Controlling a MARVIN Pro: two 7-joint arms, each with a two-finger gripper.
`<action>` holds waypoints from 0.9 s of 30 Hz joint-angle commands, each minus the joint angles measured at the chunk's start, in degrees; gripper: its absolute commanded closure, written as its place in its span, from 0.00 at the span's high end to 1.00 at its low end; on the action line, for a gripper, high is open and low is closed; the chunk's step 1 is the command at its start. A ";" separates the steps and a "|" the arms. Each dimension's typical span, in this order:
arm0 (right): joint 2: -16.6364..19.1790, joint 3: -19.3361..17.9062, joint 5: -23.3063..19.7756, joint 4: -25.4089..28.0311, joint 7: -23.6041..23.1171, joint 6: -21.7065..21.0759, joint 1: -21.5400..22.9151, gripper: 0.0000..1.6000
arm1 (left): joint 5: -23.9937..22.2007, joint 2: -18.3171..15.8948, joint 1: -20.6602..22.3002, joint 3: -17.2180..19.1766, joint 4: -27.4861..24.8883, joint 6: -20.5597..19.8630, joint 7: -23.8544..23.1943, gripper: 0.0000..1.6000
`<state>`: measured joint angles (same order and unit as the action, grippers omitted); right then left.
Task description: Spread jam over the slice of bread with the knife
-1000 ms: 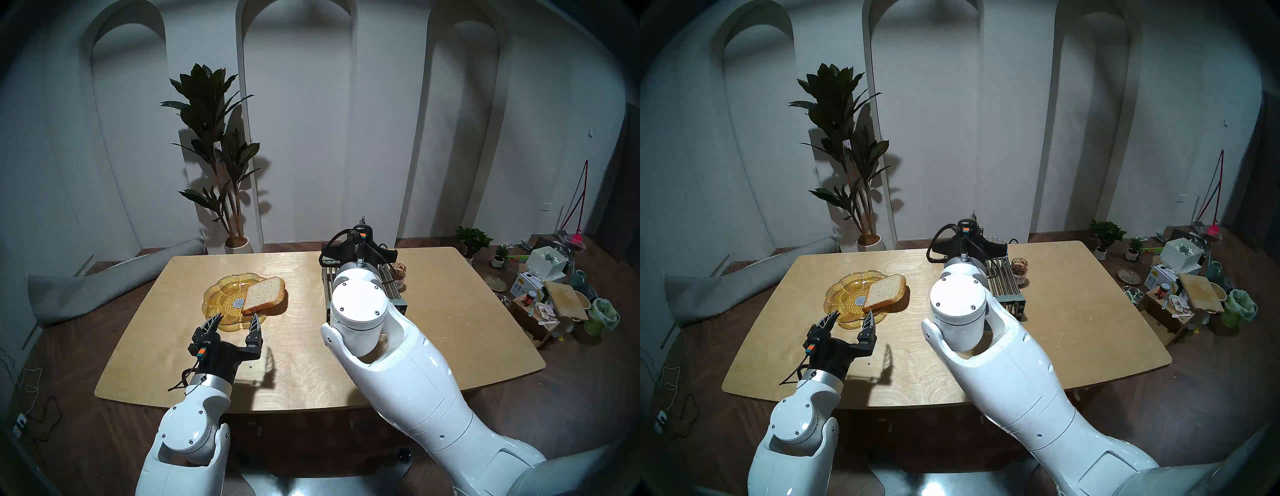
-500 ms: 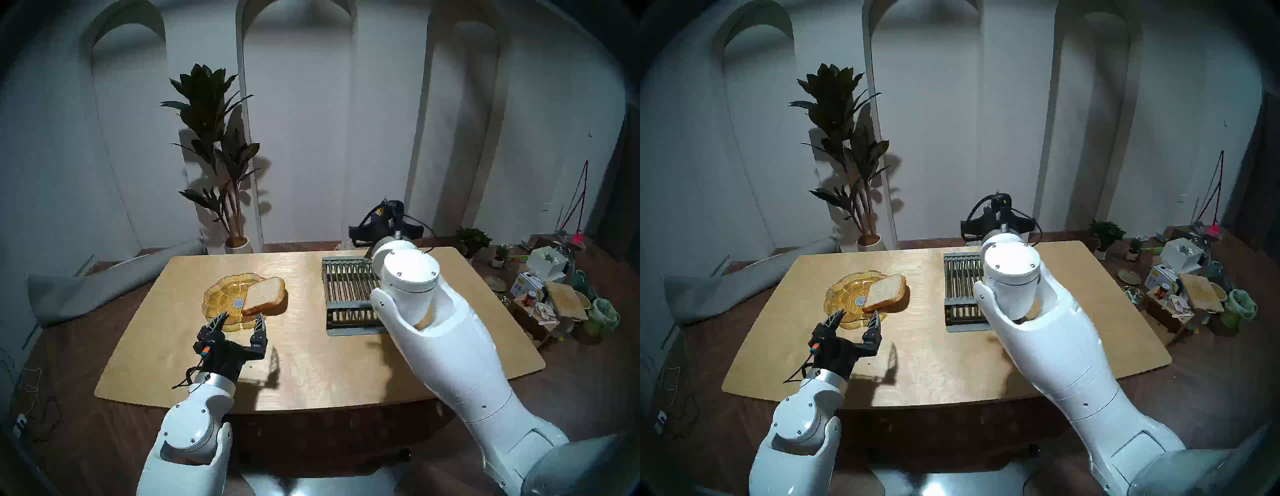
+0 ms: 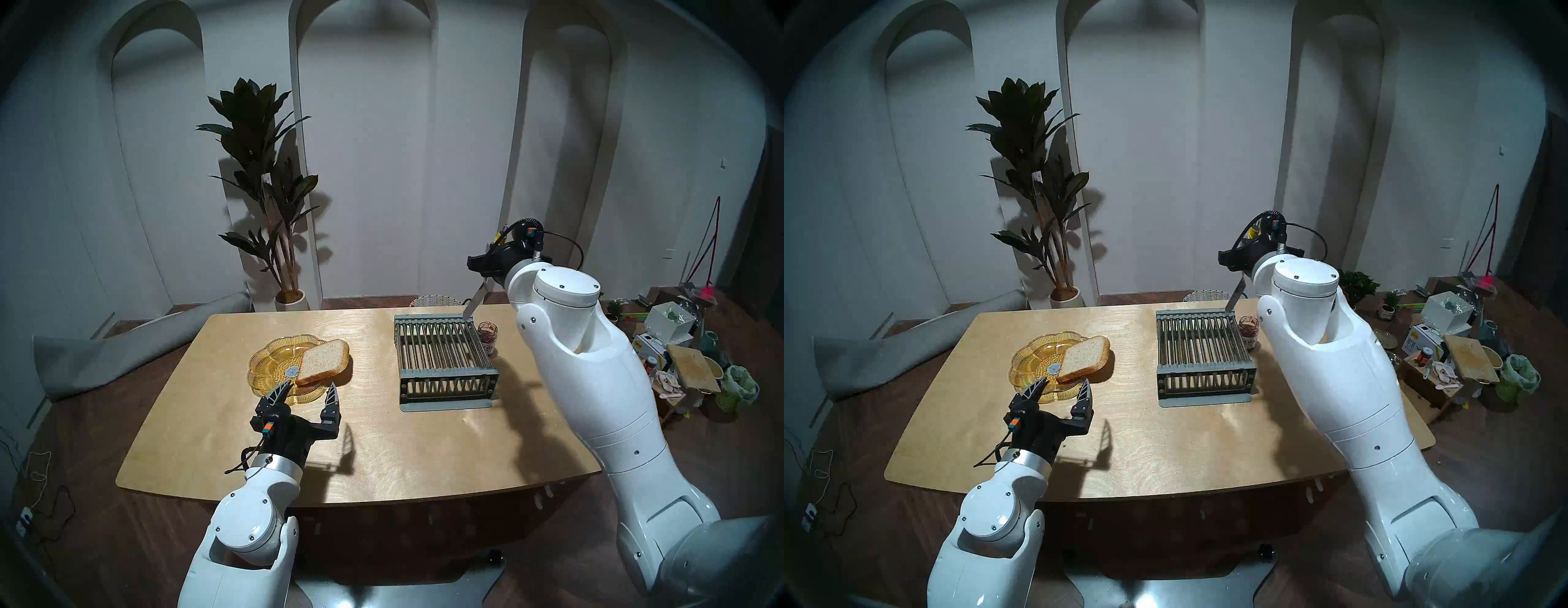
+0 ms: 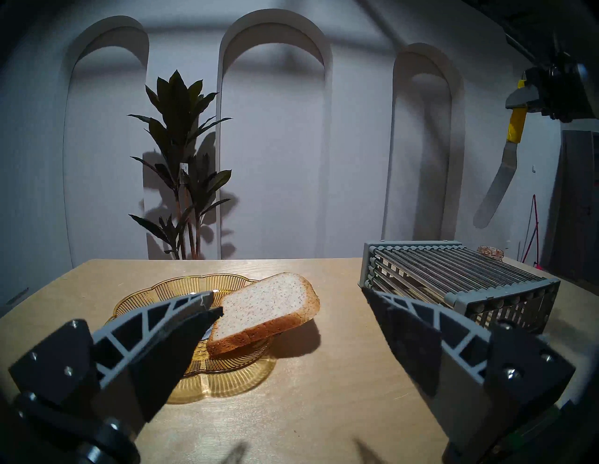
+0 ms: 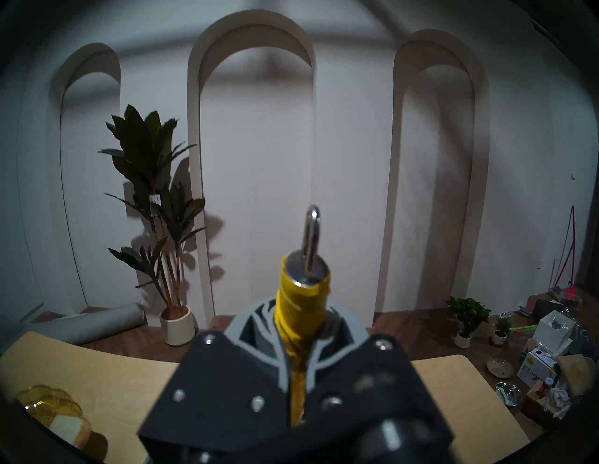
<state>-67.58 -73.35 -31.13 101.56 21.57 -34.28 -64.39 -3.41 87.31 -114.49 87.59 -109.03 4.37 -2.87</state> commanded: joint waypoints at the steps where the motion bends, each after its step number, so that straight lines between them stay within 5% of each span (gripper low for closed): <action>1: 3.17 -0.56 0.31 -3.62 -4.13 -0.10 5.73 0.00 | 1.21 1.21 1.88 -1.54 -0.63 -0.71 1.20 1.00; 10: 5.73 -1.85 0.75 -1.35 -7.67 0.88 5.77 0.00 | 2.44 1.98 2.30 -2.98 -0.77 -1.29 3.04 1.00; 27: 5.02 0.10 3.03 -7.34 -9.89 4.57 5.93 0.00 | 3.11 1.98 3.24 -4.46 0.32 -1.45 5.62 1.00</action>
<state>-61.64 -73.88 -28.89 93.90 11.69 -32.12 -59.49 -0.39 89.16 -112.29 83.20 -107.89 2.67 2.72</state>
